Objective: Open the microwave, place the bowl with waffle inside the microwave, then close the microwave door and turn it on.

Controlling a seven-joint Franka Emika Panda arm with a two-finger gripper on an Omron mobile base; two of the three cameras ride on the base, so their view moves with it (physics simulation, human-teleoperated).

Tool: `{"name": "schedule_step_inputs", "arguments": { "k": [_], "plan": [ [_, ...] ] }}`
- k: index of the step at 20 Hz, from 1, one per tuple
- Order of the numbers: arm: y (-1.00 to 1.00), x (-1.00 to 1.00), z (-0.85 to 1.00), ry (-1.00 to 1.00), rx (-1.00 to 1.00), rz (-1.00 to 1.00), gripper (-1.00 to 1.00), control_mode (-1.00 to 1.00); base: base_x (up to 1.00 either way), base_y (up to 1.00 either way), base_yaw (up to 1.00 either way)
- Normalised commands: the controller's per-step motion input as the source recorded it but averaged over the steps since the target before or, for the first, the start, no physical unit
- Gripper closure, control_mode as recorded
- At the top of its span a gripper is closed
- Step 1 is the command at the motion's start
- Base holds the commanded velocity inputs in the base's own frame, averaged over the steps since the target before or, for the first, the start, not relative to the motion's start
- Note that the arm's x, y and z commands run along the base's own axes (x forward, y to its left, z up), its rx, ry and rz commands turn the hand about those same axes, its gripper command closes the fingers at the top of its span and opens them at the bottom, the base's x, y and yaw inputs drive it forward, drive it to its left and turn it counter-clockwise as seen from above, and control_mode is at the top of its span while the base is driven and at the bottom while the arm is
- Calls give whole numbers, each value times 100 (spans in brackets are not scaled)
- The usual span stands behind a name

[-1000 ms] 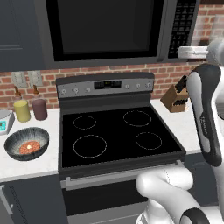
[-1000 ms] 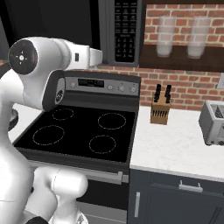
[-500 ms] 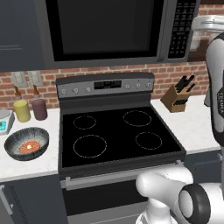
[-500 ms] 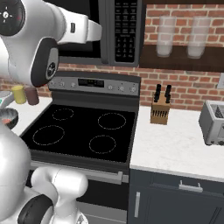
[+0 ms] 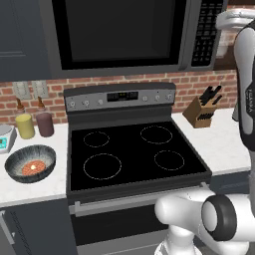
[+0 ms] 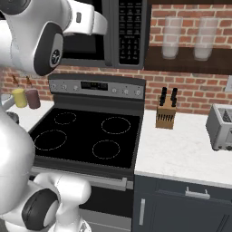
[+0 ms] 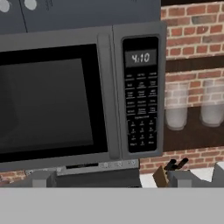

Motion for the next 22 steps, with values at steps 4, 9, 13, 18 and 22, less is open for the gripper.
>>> {"name": "schedule_step_inputs", "arguments": {
  "k": [4,9,13,18,22],
  "plan": [
    [0,53,-31,4,0,0,-100,-100,0,0,0],
    [4,53,-31,7,-3,0,-100,-100,0,0,0],
    [11,56,-13,10,-2,0,-100,-100,0,0,0],
    [2,39,-1,4,0,0,-100,-100,0,0,0],
    [0,38,0,0,0,0,-100,-100,0,0,0]
  ]
}}
